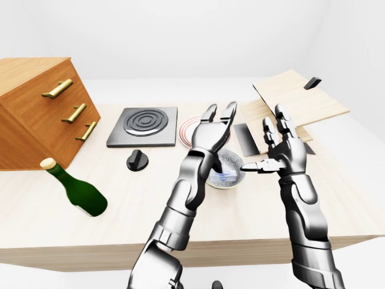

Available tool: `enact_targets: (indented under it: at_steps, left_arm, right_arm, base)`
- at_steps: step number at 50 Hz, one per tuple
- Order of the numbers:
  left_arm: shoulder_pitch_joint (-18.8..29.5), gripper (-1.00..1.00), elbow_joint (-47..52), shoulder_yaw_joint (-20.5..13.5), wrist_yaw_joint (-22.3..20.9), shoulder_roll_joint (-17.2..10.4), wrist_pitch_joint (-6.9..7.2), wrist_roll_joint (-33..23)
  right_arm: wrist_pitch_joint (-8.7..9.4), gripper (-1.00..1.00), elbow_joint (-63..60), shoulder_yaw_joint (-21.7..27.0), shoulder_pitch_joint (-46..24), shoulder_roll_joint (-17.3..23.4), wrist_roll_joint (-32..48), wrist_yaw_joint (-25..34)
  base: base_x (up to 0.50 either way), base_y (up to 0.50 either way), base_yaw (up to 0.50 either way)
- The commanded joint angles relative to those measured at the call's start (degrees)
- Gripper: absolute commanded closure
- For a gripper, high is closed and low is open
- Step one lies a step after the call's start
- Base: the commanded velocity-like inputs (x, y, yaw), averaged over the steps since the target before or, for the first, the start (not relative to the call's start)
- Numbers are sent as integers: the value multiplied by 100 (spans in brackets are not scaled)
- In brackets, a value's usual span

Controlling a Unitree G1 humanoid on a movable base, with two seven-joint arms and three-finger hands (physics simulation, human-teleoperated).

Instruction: Pick up the cream cheese and put it in the bowl.

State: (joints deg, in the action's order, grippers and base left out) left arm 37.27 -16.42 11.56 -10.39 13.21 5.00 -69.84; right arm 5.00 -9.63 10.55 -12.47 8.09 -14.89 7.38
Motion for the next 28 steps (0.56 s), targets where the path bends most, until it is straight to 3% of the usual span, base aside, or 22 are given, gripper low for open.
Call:
enact_targets:
  at_steps: [1,5,11,20,28]
  left_arm:
    - [175,-100,1440,-318,-522,-343,0,615]
    - [205,-100,1888,-410,-805,-601,0,697]
    - [150,-100,2006,-554,-673,-809,0,993]
    - [-67,-100,2793,-885,-244,-1140,0,2063]
    - [-614,-100,3842,-824,-531,-1239,0,2853]
  right_arm:
    - [0,-100,-168,-16,-47,9,11,-31]
    - [0,-100,-206,-6,-56,11,16,-32]
    - [0,-100,-218,-29,-61,0,44,-36]
    - [0,-100,-624,-36,-51,-11,63,-111]
    - [0,-100,-1012,-119,-80,-53,271,-241]
  base:
    - [0,0,0]
    - [0,0,0]
    - [0,0,0]
    - [0,0,0]
    - [0,0,0]
